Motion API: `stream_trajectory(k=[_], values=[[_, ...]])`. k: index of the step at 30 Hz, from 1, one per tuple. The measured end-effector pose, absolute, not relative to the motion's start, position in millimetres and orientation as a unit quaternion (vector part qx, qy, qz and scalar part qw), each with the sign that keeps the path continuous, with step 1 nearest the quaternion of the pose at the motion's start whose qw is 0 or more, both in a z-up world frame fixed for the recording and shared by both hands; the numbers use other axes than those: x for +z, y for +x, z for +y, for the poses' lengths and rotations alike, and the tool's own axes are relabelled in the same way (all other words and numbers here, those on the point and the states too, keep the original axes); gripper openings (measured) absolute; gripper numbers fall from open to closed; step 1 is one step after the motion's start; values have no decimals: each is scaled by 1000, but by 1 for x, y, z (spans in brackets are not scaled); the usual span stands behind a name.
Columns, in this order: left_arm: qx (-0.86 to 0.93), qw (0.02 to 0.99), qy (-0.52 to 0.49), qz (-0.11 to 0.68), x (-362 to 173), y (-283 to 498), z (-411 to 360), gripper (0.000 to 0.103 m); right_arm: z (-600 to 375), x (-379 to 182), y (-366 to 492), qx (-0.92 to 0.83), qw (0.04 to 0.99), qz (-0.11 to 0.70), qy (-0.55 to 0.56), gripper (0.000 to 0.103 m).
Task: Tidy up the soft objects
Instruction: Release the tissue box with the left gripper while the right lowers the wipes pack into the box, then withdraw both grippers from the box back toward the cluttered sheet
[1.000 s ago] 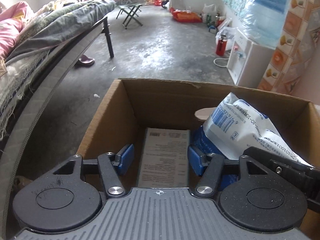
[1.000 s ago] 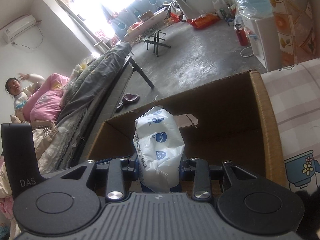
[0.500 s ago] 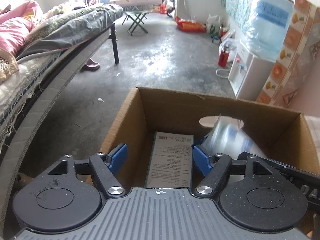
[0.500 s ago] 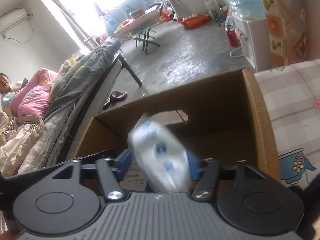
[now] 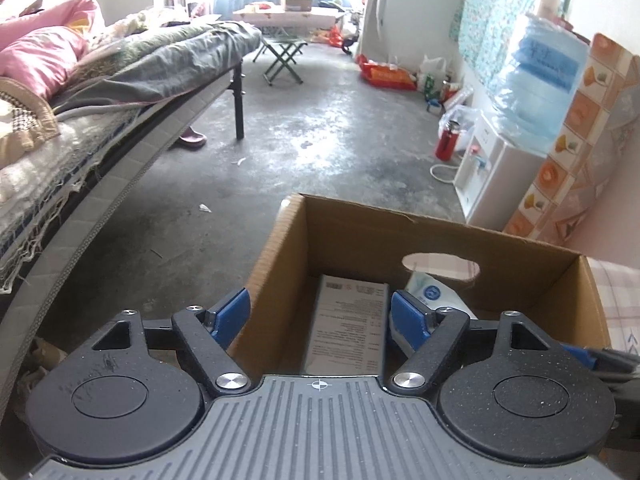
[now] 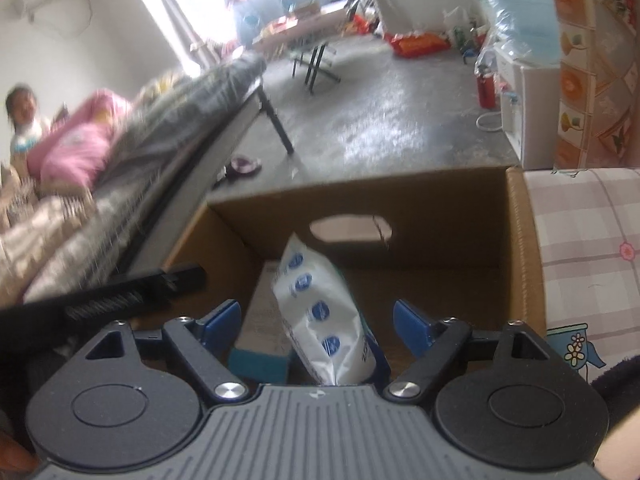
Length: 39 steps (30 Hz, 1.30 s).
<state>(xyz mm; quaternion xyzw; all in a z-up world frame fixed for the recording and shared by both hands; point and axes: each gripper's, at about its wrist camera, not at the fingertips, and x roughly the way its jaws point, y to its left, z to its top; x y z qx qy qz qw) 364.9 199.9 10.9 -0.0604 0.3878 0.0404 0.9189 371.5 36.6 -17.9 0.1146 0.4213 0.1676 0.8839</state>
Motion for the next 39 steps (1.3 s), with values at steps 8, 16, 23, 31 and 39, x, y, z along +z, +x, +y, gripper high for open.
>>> stream_trajectory(k=[8, 16, 23, 31, 39], values=[[46, 921, -75, 380, 14, 359, 211, 78, 45, -48, 393, 160, 847, 491, 127, 55], [45, 921, -79, 380, 14, 358, 213, 78, 27, -68, 394, 173, 791, 497, 312, 41], [46, 920, -82, 380, 14, 357, 212, 78, 30, -36, 381, 104, 871, 449, 169, 56], [53, 917, -81, 386, 13, 356, 214, 80, 30, -13, 365, 190, 872, 422, 161, 56], [25, 919, -56, 389, 29, 326, 196, 98, -6, 21, 297, 239, 887, 362, 160, 76]])
